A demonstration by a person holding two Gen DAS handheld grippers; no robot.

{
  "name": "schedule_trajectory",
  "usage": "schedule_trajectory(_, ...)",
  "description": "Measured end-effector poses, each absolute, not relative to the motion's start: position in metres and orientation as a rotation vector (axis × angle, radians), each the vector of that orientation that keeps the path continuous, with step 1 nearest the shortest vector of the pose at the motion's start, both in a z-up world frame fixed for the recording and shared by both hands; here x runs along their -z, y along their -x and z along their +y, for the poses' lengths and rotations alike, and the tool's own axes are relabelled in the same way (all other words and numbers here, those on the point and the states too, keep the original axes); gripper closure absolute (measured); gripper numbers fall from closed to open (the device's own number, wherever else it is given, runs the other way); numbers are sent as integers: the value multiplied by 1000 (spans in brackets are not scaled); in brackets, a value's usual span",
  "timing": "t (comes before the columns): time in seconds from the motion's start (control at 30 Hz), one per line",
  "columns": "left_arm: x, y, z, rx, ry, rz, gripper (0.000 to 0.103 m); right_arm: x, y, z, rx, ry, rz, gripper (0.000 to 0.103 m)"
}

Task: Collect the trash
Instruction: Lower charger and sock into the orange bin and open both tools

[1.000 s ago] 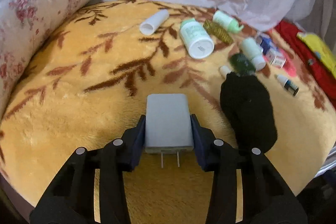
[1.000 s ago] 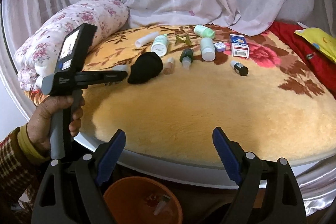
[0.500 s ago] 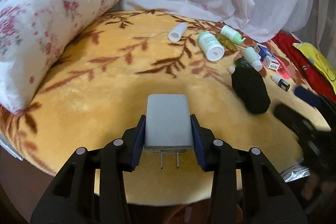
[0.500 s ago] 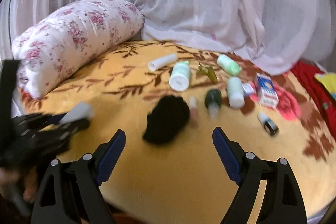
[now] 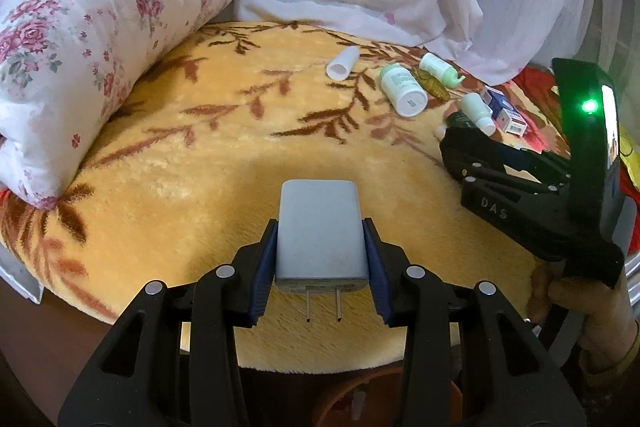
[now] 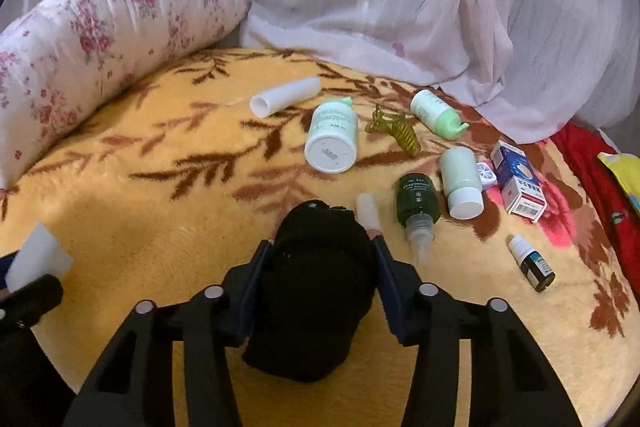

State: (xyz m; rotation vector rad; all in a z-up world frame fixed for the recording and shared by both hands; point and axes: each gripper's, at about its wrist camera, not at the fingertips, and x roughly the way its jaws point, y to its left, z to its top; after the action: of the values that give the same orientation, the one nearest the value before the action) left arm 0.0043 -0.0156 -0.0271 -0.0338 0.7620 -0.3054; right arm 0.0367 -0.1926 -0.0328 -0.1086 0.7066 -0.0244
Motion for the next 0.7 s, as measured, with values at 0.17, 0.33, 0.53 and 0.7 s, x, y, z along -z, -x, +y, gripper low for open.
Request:
schedule_trajectory(0.17, 21, 9, -25, 358, 14, 758, 63, 17, -5, -203, -16, 67, 688, 56)
schedule_trajectory(0.33, 18, 37, -39, 447, -41, 773, 63, -4, 53, -212, -111, 72, 690, 56)
schedule_trajectory(0.53, 40, 80, -55, 601, -130, 900, 63, 10, 120, -214, -247, 80, 810, 56)
schedule_trajectory(0.7, 67, 107, -62, 703, -204, 1031, 63, 51, 151, -208, -332, 64, 970, 55)
